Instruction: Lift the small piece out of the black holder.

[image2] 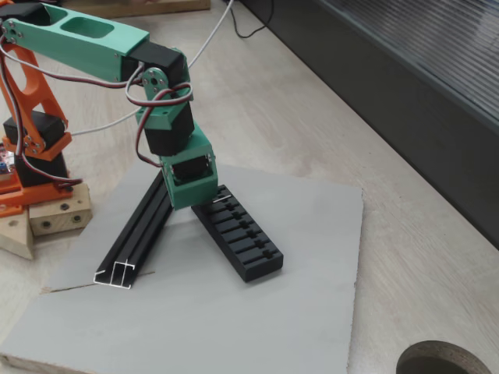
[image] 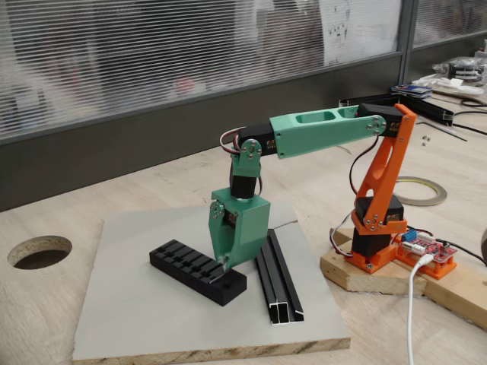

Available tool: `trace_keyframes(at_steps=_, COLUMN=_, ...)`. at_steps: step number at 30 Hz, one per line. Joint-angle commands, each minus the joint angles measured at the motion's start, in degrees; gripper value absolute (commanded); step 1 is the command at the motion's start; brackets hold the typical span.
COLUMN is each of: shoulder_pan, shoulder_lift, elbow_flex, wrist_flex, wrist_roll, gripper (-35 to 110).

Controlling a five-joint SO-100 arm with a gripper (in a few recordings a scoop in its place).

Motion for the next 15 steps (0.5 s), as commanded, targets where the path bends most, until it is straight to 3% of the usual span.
trace_keyframes(at_steps=1, shoulder_pan=0.26, shoulder_lift=7.03, elbow_flex=-0.44, wrist_flex=0.18, wrist_roll=1.49, gripper=5)
trace_keyframes(at_steps=15, shoulder_pan=0.26, shoulder_lift=19.6, elbow_flex=-0.7, wrist_flex=0.26, wrist_roll=1.67, gripper=5)
